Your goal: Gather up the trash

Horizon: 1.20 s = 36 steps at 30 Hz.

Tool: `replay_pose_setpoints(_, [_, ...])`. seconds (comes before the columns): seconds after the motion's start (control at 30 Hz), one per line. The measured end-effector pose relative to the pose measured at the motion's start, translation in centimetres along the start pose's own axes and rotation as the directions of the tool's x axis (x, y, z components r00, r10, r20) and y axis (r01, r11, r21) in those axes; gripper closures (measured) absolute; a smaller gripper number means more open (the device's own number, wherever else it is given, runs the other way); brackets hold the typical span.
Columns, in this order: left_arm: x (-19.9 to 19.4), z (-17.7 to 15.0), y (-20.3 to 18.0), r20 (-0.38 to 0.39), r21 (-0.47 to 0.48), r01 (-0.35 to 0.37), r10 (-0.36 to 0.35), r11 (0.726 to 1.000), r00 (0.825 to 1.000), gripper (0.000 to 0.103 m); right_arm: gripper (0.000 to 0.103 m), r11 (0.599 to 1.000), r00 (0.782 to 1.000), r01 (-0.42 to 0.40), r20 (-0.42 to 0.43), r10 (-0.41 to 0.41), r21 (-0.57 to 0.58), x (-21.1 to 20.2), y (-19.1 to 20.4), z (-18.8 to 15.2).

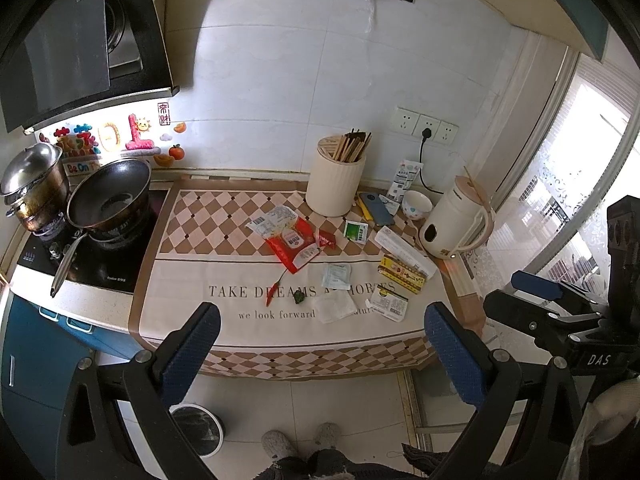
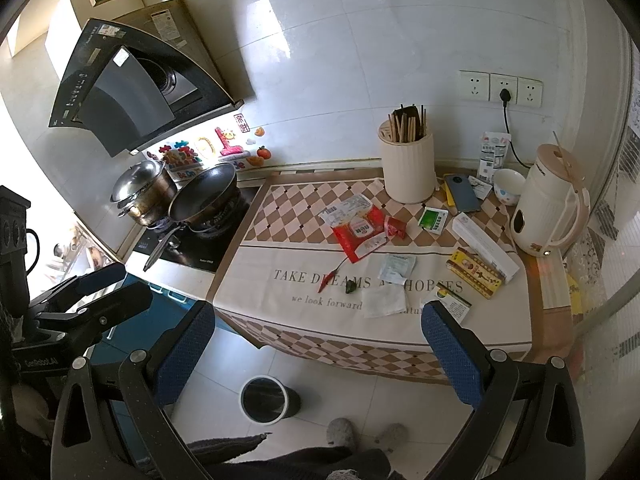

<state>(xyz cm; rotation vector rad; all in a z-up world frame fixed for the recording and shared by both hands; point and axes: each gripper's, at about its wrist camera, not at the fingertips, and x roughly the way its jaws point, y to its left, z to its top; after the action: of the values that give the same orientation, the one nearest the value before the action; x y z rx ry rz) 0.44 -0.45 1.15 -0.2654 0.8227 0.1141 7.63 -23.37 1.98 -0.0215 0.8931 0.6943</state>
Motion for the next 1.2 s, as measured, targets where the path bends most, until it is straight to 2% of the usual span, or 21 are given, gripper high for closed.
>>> replay_pose_setpoints(1.2, [0.4,0.8,0.3,0.001,0.007,0.017,-0.017,1.000,1.000,0.000,0.000,1.000,1.000,-0.002,0.001,0.002,0.004,0.0,-0.2,-0.1])
